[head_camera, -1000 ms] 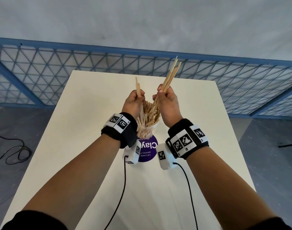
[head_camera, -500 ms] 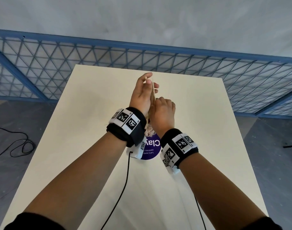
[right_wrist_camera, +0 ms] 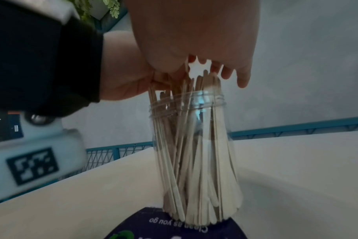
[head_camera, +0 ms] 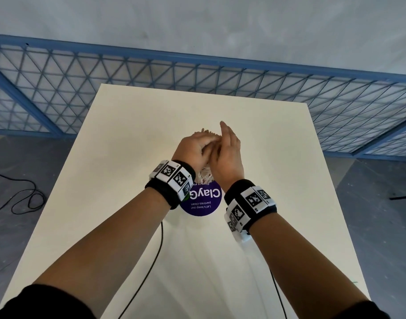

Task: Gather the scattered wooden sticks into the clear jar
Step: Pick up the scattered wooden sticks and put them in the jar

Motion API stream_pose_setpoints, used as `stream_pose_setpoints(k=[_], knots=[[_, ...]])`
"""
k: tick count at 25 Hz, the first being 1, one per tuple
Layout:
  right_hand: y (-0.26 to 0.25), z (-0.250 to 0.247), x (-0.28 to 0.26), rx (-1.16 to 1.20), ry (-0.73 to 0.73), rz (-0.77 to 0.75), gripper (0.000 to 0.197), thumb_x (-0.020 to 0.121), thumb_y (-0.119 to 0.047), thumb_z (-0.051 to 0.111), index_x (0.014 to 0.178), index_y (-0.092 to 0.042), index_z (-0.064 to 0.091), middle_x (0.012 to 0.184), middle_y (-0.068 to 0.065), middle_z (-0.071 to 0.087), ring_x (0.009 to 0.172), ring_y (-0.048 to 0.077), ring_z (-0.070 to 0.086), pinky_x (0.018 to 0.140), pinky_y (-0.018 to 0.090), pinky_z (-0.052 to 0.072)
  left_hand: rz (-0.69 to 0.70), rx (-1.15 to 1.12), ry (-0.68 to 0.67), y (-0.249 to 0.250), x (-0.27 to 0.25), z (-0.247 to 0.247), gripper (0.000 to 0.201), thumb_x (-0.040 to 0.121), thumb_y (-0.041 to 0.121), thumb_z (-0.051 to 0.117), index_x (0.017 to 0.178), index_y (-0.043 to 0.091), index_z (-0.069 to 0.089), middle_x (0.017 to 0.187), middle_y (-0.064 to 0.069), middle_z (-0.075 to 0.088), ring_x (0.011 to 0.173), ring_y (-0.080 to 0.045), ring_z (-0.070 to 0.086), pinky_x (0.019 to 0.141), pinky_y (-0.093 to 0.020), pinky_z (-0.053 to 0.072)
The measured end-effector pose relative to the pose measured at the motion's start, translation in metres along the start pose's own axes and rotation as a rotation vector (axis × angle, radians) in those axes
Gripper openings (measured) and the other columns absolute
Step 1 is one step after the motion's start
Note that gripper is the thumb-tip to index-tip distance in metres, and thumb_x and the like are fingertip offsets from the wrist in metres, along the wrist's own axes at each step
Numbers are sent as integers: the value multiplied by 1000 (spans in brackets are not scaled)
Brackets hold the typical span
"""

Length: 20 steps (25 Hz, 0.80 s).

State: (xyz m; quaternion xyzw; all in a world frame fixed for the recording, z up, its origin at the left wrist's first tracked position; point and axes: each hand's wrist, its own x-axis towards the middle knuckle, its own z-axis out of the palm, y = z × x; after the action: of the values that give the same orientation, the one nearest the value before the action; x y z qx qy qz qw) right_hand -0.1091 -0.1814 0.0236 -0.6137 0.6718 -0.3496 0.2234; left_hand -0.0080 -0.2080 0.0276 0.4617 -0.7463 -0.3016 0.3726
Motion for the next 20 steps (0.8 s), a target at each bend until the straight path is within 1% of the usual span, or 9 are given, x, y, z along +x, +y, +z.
stream_pose_setpoints(k=[3,6,8,10,13,15,17,19,20], knots=[[3,-4,-7,43,-84,-6,58,89,1,38,144,-13,27,144,12,37,134,23,35,115,34,30,46,154,-96,-4,-12,2,42,86,28,41,108,7,70,105,-13,71,100,-29,64,90,-33,51],[10,0,-7,-8,-71,-55,47,90,3,38,136,-3,42,141,13,42,134,23,36,116,30,27,144,279,-151,-8,-14,4,43,86,26,37,106,3,68,106,-13,71,103,-30,64,93,-38,47],[14,1,-7,-57,-114,-47,43,93,0,37,136,1,40,146,14,37,138,23,31,117,26,21,220,406,-208,-14,-16,6,41,88,21,38,111,0,65,112,-14,69,109,-29,63,103,-42,40],[16,-1,-7,-68,-161,-58,43,95,-3,34,138,2,36,149,14,33,141,23,26,118,26,17,227,494,-293,-18,-19,6,47,90,24,35,120,-1,59,123,-16,63,120,-31,56,110,-47,34],[16,-10,-11,-25,-155,-50,44,96,-4,32,140,-2,33,150,14,33,142,23,26,117,25,18,222,542,-351,-9,-24,0,54,90,32,30,133,3,47,138,-14,52,133,-32,43,112,-49,26],[14,-18,-18,32,-62,-27,45,94,-3,37,139,-3,35,147,14,37,138,23,32,113,23,23,254,541,-277,-1,-26,-9,50,87,28,38,131,8,49,136,-13,52,128,-33,46,107,-52,33],[14,-26,-37,75,63,-19,43,90,-1,43,134,-3,42,139,15,44,130,23,42,109,24,31,234,459,-113,6,-35,-15,42,80,19,45,119,8,58,124,-15,58,113,-34,56,99,-50,43],[15,-32,-62,89,115,11,38,88,1,46,126,-3,50,130,14,50,118,24,51,99,26,40,157,294,73,12,-51,-16,34,79,14,47,106,6,66,112,-16,62,100,-30,61,92,-38,48],[17,-35,-76,85,93,55,36,88,0,46,123,-5,52,128,12,52,113,23,53,91,24,42,72,187,101,18,-60,-16,30,81,11,49,103,5,67,108,-16,63,95,-26,62,89,-29,48]])
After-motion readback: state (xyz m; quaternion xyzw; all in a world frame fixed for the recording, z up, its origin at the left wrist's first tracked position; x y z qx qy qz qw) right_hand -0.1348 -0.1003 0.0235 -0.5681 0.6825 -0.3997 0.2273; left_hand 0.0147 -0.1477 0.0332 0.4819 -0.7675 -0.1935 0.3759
